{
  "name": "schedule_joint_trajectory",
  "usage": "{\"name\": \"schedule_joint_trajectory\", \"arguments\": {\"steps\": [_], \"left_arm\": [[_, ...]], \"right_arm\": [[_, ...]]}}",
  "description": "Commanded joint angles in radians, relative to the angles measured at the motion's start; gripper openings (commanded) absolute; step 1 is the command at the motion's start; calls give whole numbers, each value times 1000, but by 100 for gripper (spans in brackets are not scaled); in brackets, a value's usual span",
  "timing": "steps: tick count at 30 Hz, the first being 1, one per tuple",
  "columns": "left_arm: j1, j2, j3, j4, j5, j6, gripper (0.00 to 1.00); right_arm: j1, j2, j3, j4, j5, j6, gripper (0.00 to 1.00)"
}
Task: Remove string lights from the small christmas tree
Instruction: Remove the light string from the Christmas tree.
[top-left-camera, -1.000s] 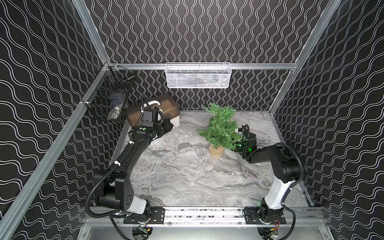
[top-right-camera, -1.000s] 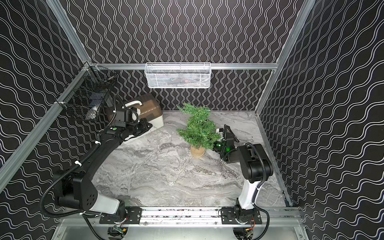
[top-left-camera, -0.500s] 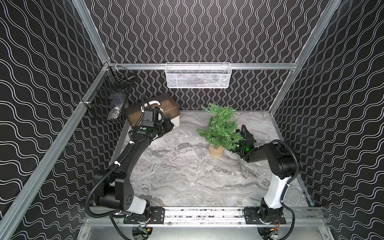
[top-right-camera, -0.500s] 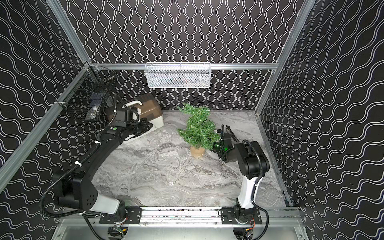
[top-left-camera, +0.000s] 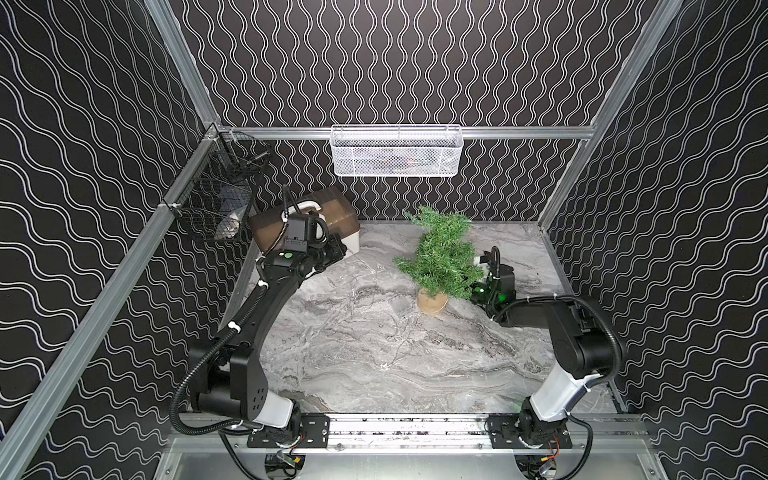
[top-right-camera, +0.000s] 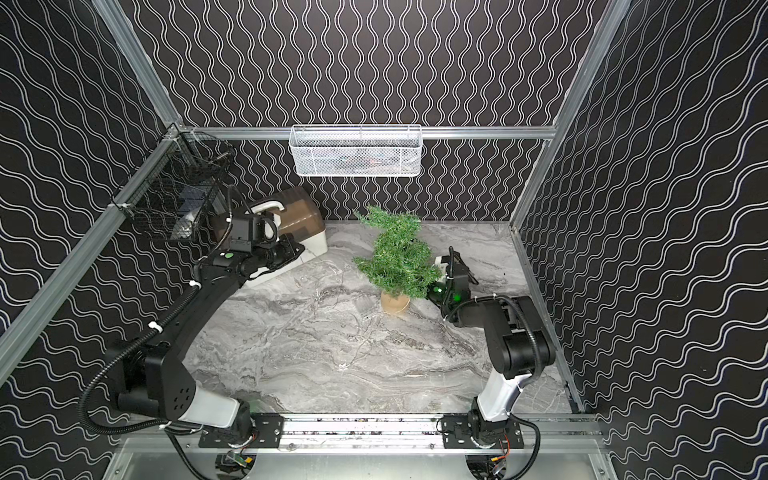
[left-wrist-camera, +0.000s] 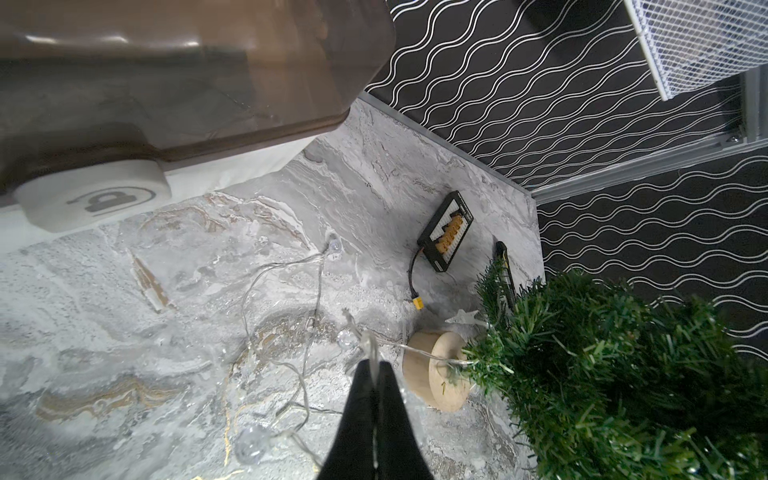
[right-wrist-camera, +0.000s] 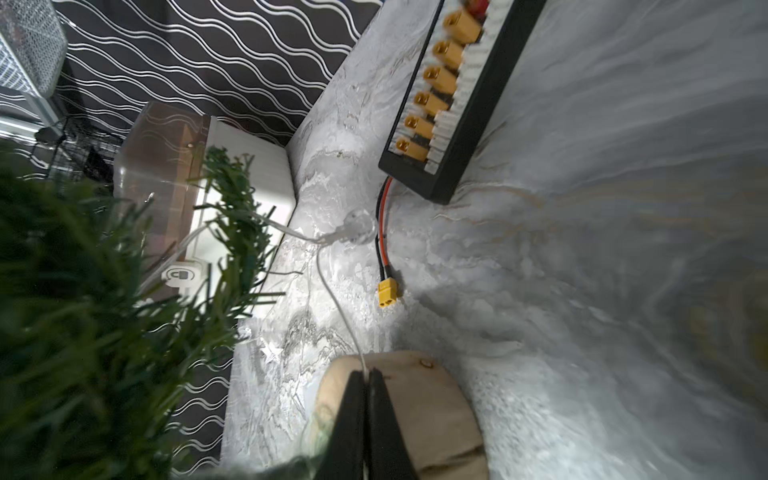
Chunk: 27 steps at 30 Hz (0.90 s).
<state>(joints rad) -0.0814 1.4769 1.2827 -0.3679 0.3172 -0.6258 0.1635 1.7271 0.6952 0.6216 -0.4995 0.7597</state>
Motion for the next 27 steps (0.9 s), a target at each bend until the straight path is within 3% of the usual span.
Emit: {"name": "schedule_joint_trajectory", "arguments": {"steps": [1, 16, 24, 27], "left_arm": [[14, 1, 7, -9, -15, 29, 0], [43, -4, -13, -1, -5, 29, 0], [33, -9, -54, 61, 48, -7, 0], [15, -5, -65, 69, 43, -8, 0]], "right_arm": [[-19, -53, -19, -99, 44, -44, 0], [-128, -216, -53, -223, -100, -5, 0], [-132, -186, -54, -299, -134, -4, 0], [-125, -115, -80, -205, -163, 43, 11]]}}
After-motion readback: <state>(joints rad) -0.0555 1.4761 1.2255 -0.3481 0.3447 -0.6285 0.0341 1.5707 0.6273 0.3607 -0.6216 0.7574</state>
